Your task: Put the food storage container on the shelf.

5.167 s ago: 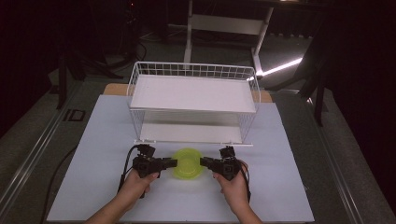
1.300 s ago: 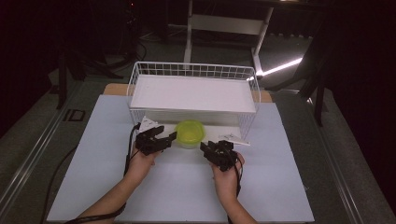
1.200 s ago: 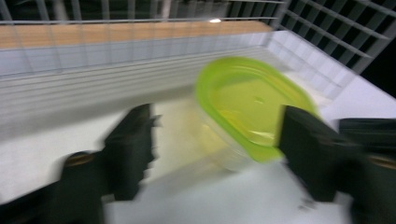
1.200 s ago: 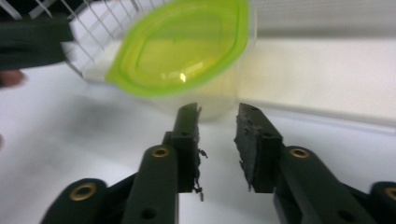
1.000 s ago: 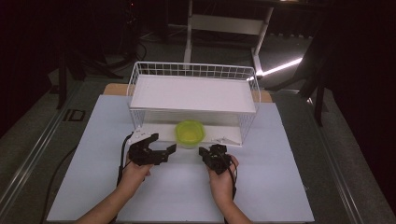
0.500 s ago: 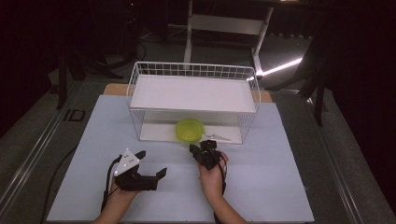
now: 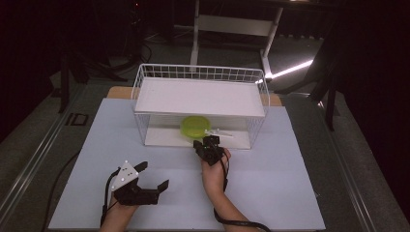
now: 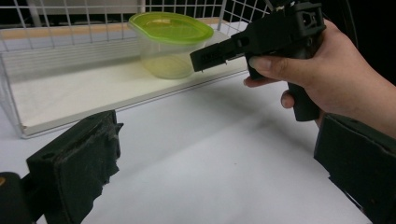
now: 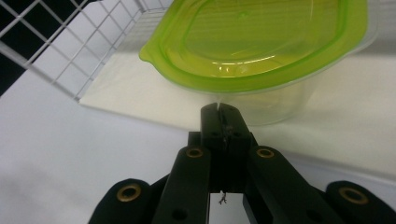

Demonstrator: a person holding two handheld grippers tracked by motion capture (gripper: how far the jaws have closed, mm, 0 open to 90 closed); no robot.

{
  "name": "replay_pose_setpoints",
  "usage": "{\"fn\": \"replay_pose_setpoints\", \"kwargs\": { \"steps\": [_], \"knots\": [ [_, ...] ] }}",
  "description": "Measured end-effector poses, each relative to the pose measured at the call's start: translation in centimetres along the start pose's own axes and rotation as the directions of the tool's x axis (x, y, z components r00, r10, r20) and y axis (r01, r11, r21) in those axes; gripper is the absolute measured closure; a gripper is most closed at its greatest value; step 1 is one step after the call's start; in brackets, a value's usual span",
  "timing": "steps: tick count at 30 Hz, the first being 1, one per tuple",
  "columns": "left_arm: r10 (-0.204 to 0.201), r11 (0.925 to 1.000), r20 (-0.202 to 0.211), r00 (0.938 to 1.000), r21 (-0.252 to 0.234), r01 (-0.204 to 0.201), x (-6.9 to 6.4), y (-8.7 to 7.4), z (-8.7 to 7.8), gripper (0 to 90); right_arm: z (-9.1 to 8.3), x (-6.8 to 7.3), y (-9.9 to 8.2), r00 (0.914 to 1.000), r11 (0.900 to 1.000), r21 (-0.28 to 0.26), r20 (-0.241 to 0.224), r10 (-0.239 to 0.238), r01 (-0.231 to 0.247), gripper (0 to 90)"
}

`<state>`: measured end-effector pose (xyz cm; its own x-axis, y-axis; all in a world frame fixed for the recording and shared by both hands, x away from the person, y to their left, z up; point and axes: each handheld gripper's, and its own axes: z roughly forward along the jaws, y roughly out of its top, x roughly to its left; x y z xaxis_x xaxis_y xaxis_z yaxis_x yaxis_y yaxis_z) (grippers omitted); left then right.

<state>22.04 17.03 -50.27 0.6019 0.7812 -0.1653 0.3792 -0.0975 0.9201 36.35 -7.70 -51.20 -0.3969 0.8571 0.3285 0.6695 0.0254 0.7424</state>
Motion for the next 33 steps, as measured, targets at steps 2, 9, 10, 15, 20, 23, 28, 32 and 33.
{"fn": "replay_pose_setpoints", "kwargs": {
  "steps": [2, 9, 10, 15, 20, 23, 28, 32, 33],
  "knots": [
    [-0.004, 1.0, -0.005, 1.0, 0.002, 0.004, 0.2, -0.1, -0.1, 1.4, 0.4, 0.0, 0.3, 0.9998, 0.9998, -0.003, 0.013, -0.017, 0.018, 89.6],
    [-0.012, 0.9999, 0.0, 0.9999, 0.009, 0.012, 0.4, -0.4, -0.1, 1.4, 1.6, -0.1, 1.1, 0.9988, 0.9995, 0.005, 0.038, -0.03, 0.03, 88.5],
    [-0.011, 0.9999, 0.002, 0.9999, 0.008, 0.011, 0.4, -0.4, -0.1, 1.4, 1.6, -0.1, 1.2, 0.9986, 0.9995, 0.006, 0.043, -0.031, 0.031, 88.5],
    [0.011, 0.9999, 0.005, 0.9999, 0.007, -0.011, 0.3, -0.5, -0.1, 1.4, 1.5, 0.0, 1.5, 0.9985, 0.9995, 0.0, 0.045, -0.03, 0.03, 85.7],
    [0.01, 1.0, 0.014, 0.9999, 0.002, -0.01, 0.2, -0.4, 0.0, 1.4, 0.6, 0.2, 0.9, 0.9986, 0.9988, 0.012, 0.025, -0.047, 0.047, 85.5],
    [0.009, 1.0, 0.022, 0.9997, 0.0, -0.009, 0.1, 0.0, -0.1, 1.4, -0.7, 0.3, 0.3, 0.9984, 0.9983, 0.016, 0.0, -0.056, 0.056, 82.9],
    [0.01, 0.9998, 0.06, 0.9981, -0.017, -0.009, 0.1, 0.9, -0.2, 1.4, -2.5, 0.9, -0.7, 0.9947, 0.9953, 0.016, -0.039, -0.095, 0.095, 78.8],
    [0.013, 0.9995, 0.099, 0.995, -0.031, -0.01, -0.1, 1.4, -0.3, 1.4, -4.1, 1.3, -1.1, 0.9907, 0.9938, -0.007, -0.078, -0.111, 0.111, 60.5],
    [0.011, 0.9992, 0.108, 0.9941, -0.039, -0.007, -0.2, 1.5, -0.4, 1.4, -4.4, 1.4, -1.2, 0.9898, 0.9935, -0.015, -0.086, -0.114, 0.113, 54.5]
  ]
}}
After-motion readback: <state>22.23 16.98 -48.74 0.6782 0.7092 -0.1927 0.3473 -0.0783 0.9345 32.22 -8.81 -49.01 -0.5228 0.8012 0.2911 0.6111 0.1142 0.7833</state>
